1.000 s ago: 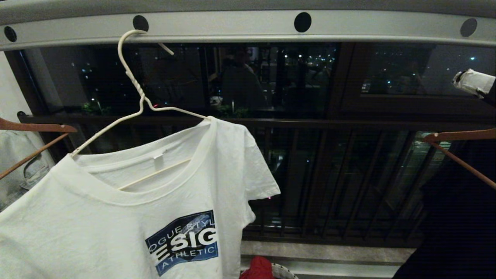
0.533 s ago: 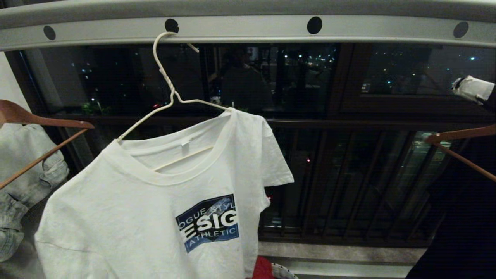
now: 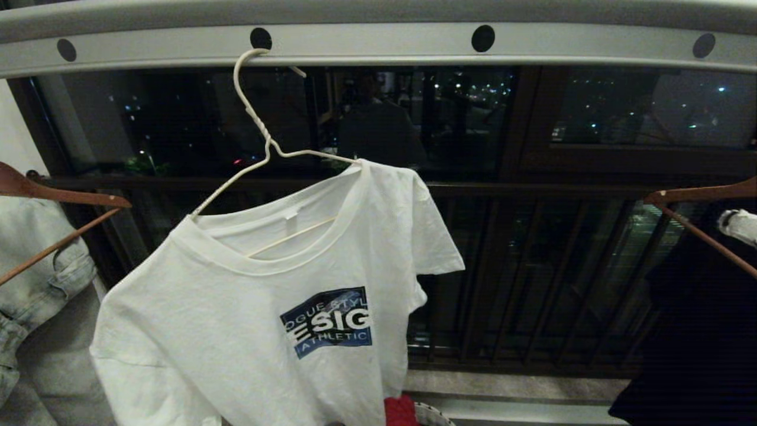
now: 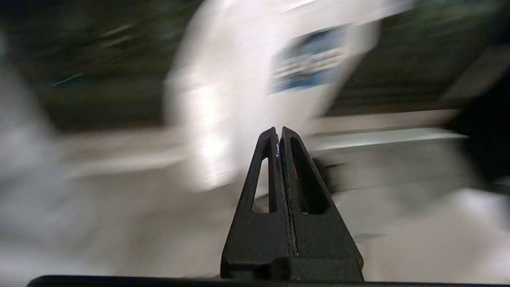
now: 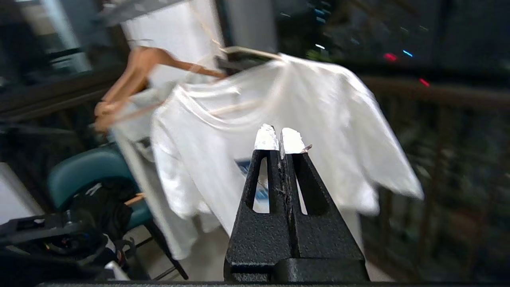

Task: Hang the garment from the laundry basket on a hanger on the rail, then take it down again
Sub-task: Take the clothes off the clothes rack

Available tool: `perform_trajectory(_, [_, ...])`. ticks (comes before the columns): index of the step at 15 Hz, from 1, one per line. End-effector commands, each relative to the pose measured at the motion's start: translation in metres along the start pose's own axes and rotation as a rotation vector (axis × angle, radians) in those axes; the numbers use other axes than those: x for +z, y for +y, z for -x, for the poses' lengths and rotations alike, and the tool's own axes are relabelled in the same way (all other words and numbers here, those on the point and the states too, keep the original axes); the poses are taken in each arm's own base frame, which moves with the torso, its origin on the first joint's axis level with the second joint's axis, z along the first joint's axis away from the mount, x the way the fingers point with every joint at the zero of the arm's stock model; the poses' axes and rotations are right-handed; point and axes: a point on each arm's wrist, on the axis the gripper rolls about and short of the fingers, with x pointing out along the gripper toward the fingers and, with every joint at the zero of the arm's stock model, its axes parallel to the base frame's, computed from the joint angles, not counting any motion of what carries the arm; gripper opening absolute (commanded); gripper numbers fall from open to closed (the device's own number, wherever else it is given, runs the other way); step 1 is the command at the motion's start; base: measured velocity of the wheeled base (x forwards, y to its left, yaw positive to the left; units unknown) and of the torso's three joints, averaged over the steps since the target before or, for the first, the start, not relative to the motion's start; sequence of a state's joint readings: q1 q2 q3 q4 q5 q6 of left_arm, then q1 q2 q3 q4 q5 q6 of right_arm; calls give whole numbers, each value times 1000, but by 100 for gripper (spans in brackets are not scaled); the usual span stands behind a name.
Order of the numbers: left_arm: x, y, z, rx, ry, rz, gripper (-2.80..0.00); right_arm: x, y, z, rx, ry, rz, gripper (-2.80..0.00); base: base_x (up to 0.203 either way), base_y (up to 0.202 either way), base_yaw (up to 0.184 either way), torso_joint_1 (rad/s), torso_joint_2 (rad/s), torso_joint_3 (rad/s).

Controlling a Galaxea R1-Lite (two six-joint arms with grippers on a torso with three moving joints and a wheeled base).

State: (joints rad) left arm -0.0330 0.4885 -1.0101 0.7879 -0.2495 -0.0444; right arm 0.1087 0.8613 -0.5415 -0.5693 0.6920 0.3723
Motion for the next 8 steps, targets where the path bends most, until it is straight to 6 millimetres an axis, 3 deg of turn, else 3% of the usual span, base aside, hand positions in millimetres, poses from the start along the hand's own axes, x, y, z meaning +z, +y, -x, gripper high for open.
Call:
perform_trajectory(1, [-3,-10,26,-165,-100,14,-280,3,29,35,-40,-21,15,-280,0,0,0,0,0,0])
perform_trajectory(5, [-14,-25,64,-168,-254,104,-280,3,82,88,-140,67,-70,-280,0,0,0,0,0,0])
perform_trajectory(8, [-19,-43,80,-94,-307,157,-280,4,108,117,-140,220,-97,-280,0,0,0,0,0,0])
